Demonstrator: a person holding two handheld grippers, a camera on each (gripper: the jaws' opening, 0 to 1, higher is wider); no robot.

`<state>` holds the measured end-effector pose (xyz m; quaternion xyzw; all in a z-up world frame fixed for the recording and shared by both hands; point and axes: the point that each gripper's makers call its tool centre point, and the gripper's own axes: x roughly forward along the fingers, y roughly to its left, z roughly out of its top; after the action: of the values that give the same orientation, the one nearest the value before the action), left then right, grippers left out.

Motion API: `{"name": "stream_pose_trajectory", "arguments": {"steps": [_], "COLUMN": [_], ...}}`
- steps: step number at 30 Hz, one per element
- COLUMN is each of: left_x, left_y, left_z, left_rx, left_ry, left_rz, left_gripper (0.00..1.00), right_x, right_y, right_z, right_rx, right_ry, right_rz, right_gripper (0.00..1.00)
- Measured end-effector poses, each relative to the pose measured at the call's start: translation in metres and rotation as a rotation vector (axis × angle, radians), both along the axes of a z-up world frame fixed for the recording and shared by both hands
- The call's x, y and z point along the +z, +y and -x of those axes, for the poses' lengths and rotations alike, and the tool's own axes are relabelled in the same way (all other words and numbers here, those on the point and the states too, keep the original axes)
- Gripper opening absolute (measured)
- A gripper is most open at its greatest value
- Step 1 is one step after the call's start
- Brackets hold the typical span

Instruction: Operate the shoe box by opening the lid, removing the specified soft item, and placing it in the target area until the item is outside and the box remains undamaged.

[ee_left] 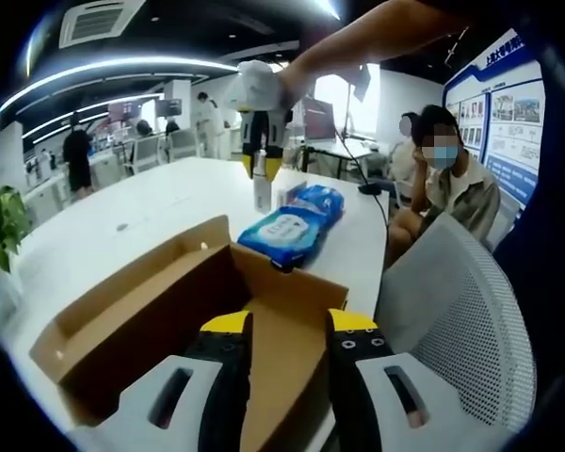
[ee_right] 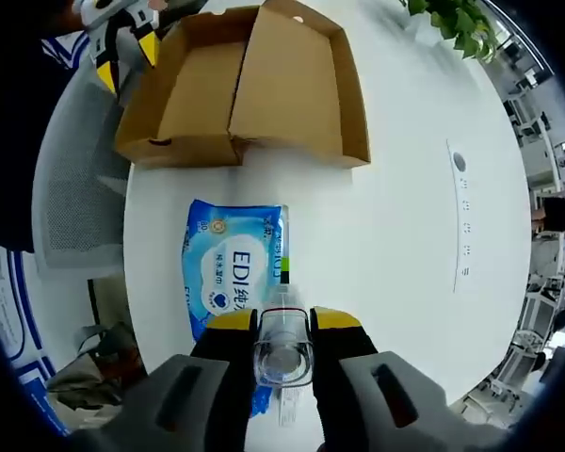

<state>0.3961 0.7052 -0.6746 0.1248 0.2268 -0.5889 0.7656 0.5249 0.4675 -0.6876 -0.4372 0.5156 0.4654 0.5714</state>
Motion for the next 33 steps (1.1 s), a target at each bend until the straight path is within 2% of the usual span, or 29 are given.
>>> {"name": "stream_pose_trajectory", "arguments": {"steps": [9, 33], "left_x": [-0.002, -0.010], "left_y": [0.001, 0.008], "left_z": [-0.002, -0.003], "left_rx": [0.016, 0.044], "left_ry": [0.009, 0.030], "left_rz": [-0.006, -0.027], "left_gripper": [0.28, 0.28], "right_x": [-0.010, -0.044], "right_y": [0.001, -0.003], "right_z": [-0.013, -0.023], "right_rx": [0.013, -0.020], "right_ry": [-0.009, 0.021], "right_rz": [-0.006, -0.025], "right_gripper": [0.19, 0.19]}}
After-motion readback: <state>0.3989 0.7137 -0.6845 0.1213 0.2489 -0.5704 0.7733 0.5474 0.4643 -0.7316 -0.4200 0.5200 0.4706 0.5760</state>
